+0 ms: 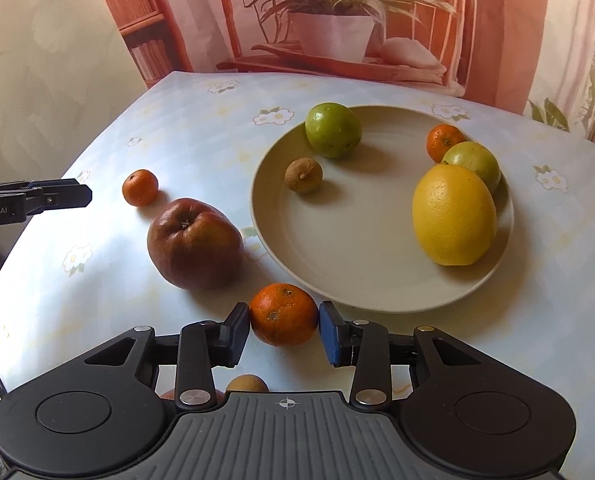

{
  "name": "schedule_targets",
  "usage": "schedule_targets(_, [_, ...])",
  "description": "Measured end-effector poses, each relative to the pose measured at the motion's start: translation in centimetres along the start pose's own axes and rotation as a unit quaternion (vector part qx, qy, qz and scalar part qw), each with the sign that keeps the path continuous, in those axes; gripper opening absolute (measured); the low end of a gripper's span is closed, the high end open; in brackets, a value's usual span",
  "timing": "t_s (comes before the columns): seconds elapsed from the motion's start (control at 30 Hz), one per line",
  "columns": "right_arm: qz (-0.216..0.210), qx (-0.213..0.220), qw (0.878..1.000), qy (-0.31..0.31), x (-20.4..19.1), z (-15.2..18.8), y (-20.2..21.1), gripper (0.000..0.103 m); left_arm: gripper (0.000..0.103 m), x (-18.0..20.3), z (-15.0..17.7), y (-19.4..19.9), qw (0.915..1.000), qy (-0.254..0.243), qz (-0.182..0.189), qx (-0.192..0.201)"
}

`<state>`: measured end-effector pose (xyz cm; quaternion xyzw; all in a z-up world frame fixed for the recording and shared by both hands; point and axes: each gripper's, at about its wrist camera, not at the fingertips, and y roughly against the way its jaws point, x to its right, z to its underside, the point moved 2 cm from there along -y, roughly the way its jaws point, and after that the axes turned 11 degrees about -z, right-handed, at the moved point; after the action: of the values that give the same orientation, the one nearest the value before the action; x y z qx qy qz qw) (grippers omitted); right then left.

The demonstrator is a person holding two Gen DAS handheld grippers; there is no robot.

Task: Organize fruits
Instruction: 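Grasp a tangerine with the left gripper while the right gripper grasps another tangerine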

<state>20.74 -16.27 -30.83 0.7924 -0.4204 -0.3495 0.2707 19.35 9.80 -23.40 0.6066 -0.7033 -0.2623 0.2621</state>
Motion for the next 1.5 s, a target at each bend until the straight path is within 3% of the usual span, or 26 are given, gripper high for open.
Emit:
schedule_targets(0.53, [-0.010, 0.035, 0.999, -0.022, 0.7, 1.4, 1.6, 0.034, 0.051, 0.3, -0.8, -1.4, 1.0000, 0.006, -0.002, 0.002])
schedule_targets(1.0, [-0.003, 0.062, 0.998, -0.023, 0.9, 2.4, 3.3, 0.034, 0.050, 0.9, -0.8, -6.0, 0.9981, 0.038, -0.015, -0.045])
schedule_targets(1.1, [-0.001, 0.063, 0.998, -0.024, 1.0, 2.6, 3.5, 0.034, 0.039, 0.8, -0.7, -6.1, 0.9983, 0.035, -0.021, -0.041])
schedule_targets(1.5, [0.006, 0.085, 0.996, -0.017, 0.9, 2.7, 5.0, 0.034, 0.039, 0.7, -0.5, -3.8, 0.9990, 0.010, -0.035, -0.025])
